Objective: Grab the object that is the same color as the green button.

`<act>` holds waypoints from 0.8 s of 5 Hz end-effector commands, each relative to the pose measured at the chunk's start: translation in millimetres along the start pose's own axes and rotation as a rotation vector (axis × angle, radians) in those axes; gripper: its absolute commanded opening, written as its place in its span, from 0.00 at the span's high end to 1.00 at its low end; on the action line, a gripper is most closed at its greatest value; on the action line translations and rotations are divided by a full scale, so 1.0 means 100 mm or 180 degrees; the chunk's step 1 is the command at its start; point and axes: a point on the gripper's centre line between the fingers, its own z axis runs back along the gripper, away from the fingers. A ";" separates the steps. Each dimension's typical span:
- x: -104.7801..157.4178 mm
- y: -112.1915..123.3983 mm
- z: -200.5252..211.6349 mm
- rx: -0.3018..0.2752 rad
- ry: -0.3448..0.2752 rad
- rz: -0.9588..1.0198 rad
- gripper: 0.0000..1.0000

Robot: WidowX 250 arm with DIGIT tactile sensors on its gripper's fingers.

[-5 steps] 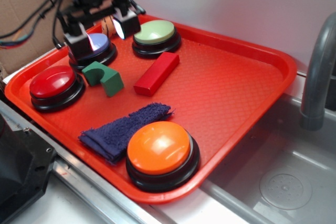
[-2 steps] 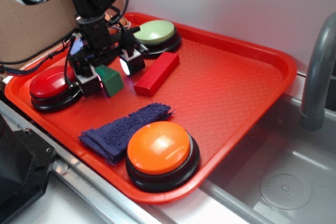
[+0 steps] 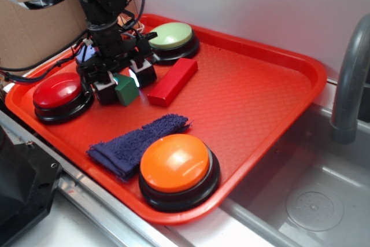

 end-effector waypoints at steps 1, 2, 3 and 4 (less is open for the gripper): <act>0.10 0.01 0.48 -0.0111 -0.0023 -0.0920 1.00; 0.10 -0.03 0.86 -0.0155 0.0004 -0.1536 1.00; 0.11 -0.08 1.15 -0.0164 0.0099 -0.2165 1.00; -0.02 -0.11 1.47 -0.0218 0.0107 -0.2961 1.00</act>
